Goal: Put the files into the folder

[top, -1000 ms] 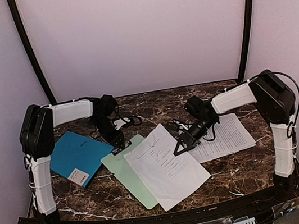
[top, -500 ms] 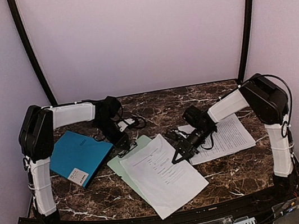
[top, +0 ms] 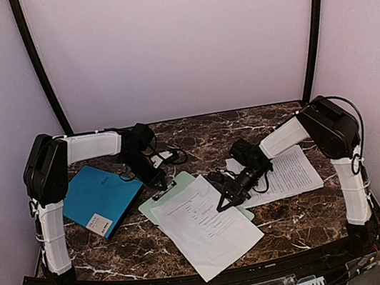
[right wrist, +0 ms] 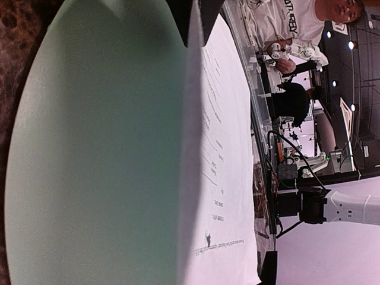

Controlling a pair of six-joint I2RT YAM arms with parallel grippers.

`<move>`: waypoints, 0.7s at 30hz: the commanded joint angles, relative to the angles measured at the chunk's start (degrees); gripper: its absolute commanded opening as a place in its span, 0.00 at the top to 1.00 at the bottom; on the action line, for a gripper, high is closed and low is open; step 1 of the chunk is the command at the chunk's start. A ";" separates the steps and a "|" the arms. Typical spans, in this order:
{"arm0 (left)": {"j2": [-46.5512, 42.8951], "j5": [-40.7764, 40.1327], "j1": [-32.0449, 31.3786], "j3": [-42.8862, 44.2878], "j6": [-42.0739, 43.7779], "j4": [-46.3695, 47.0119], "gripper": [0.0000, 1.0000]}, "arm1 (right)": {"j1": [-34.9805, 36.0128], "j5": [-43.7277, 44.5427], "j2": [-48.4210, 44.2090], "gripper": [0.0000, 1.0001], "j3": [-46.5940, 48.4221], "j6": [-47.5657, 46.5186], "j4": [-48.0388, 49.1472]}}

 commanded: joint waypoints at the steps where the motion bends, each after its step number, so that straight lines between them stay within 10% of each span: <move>1: -0.69 0.48 -0.32 -0.89 0.00 -0.94 0.99 | 0.35 -0.61 1.91 1.00 3.18 -1.29 -2.37; 10: -1.79 -3.46 -0.76 -1.17 0.99 0.26 0.56 | 0.46 0.15 2.08 1.00 2.12 -1.65 -2.11; 21: -6.48 -1.38 -0.70 -3.33 2.28 3.36 0.51 | 0.43 0.30 1.83 1.00 1.95 -2.22 -2.41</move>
